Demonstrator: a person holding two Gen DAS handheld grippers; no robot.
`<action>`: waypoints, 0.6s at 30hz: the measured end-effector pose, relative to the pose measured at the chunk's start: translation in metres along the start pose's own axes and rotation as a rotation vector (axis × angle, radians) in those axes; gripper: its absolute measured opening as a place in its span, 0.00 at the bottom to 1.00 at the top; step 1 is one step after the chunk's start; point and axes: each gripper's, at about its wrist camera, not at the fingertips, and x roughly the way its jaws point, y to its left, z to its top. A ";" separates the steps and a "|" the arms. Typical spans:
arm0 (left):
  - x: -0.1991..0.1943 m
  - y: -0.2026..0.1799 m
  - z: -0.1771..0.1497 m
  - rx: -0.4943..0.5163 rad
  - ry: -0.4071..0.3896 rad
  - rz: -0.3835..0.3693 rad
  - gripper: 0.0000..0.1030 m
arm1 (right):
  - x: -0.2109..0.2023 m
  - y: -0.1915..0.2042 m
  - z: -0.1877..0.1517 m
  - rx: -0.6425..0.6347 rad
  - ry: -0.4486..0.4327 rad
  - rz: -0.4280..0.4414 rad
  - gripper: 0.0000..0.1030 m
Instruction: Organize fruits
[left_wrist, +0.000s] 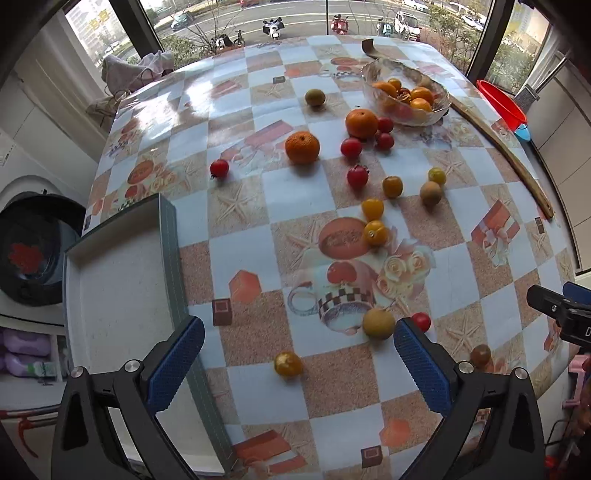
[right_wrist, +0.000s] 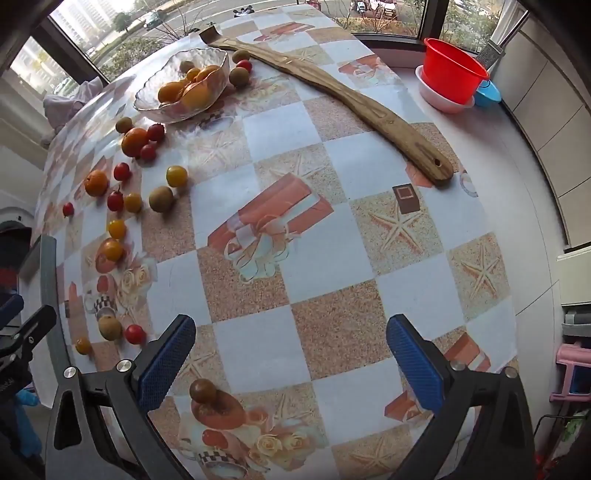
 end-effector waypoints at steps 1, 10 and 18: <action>0.000 0.007 -0.008 -0.012 0.024 0.009 1.00 | -0.001 0.004 0.001 -0.009 0.026 0.004 1.00; -0.014 0.025 -0.042 0.013 0.146 -0.008 1.00 | -0.023 0.042 -0.024 -0.093 0.145 0.049 1.00; -0.023 0.025 -0.037 0.048 0.135 -0.018 1.00 | -0.020 0.064 -0.030 -0.159 0.225 0.058 1.00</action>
